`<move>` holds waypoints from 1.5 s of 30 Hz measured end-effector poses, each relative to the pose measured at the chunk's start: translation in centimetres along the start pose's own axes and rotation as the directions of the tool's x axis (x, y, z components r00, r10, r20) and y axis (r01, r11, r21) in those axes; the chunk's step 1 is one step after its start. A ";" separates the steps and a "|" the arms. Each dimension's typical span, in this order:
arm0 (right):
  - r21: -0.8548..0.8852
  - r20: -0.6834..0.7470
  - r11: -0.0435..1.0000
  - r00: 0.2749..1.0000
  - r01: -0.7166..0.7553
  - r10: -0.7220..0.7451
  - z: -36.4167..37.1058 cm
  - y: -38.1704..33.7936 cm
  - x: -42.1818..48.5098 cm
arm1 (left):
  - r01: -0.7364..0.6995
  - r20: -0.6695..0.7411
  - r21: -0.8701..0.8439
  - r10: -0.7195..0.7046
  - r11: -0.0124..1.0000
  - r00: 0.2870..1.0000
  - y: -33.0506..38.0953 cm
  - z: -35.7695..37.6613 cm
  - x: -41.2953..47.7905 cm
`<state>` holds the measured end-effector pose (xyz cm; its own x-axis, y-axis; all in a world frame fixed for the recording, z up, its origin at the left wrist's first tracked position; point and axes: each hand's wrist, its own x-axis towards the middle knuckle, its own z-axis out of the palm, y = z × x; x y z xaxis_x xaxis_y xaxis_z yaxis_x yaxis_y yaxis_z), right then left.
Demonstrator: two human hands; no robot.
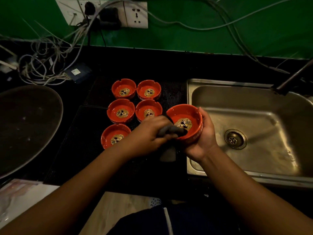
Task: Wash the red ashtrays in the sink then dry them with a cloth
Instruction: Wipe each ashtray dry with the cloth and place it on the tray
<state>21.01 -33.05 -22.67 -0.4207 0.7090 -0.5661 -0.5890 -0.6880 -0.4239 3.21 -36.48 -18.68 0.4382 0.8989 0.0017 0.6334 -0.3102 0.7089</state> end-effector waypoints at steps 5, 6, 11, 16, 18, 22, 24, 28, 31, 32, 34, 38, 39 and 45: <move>-0.009 0.054 1.000 0.998 -0.021 0.022 -0.7 0.2 0.5 | 0.022 -0.461 -0.385 -0.213 0.922 0.862 0.7 -1.2 -0.9; -0.029 0.068 0.999 0.997 -0.035 0.036 -0.6 0.6 0.5 | 0.036 -0.526 -0.334 -0.218 0.942 0.822 1.0 -1.1 -0.5; -0.031 0.093 0.999 0.995 -0.028 0.031 0.5 1.5 0.2 | 0.278 -0.236 0.109 -0.247 0.954 0.940 2.5 0.6 1.6; -0.066 0.071 0.998 0.997 -0.021 0.026 0.7 1.3 -0.1 | 0.265 -0.123 0.117 -0.251 0.957 0.960 2.4 2.2 1.5; -0.106 0.062 0.994 0.998 -0.016 0.022 0.7 1.4 -0.1 | 0.249 -0.092 0.056 -0.244 0.967 0.965 2.4 2.2 1.8; -0.098 0.067 0.995 0.998 -0.009 0.016 0.3 1.1 -0.2 | 0.114 0.000 -0.099 -0.115 0.988 0.993 2.7 1.6 1.8; -0.105 0.083 0.994 0.996 -0.015 0.023 0.1 0.7 -0.2 | 0.112 0.062 -0.107 -0.105 0.988 0.992 2.7 1.3 1.7; -0.153 0.096 0.988 0.995 -0.024 0.039 0.3 0.3 -0.4 | 0.136 0.083 0.342 -0.174 0.930 0.981 2.4 1.1 2.0; -0.192 0.087 0.981 0.996 0.031 -0.015 0.6 0.2 -0.4 | 0.208 0.016 0.490 -0.247 0.847 0.969 2.1 1.2 1.6; -0.207 0.077 0.977 0.996 0.049 -0.034 0.7 0.3 -0.4 | 0.228 -0.001 0.488 -0.261 0.843 0.965 2.0 1.2 1.4; -0.214 0.063 0.974 0.996 0.081 -0.069 0.8 0.6 -0.3 | 0.269 0.000 0.445 -0.301 0.854 0.954 1.6 1.3 1.1; -0.244 -0.004 0.962 0.992 0.125 -0.130 0.5 0.9 0.1 | 0.340 0.180 -0.028 -0.330 0.940 0.927 2.0 1.1 0.3; -0.248 -0.020 0.962 0.992 0.116 -0.124 0.3 1.0 0.1 | 0.356 0.243 -0.169 -0.312 0.919 0.919 2.4 1.0 0.1; -0.152 -0.061 0.986 0.995 0.071 -0.081 -0.6 1.9 -0.2 | 0.318 0.295 -0.592 -0.168 0.741 0.941 3.2 2.1 -0.9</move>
<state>20.35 -34.59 -23.80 -0.3286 0.7518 -0.5716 -0.5060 -0.6512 -0.5656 6.12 -38.94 -17.87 0.4943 0.8060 -0.3257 0.2308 0.2395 0.9431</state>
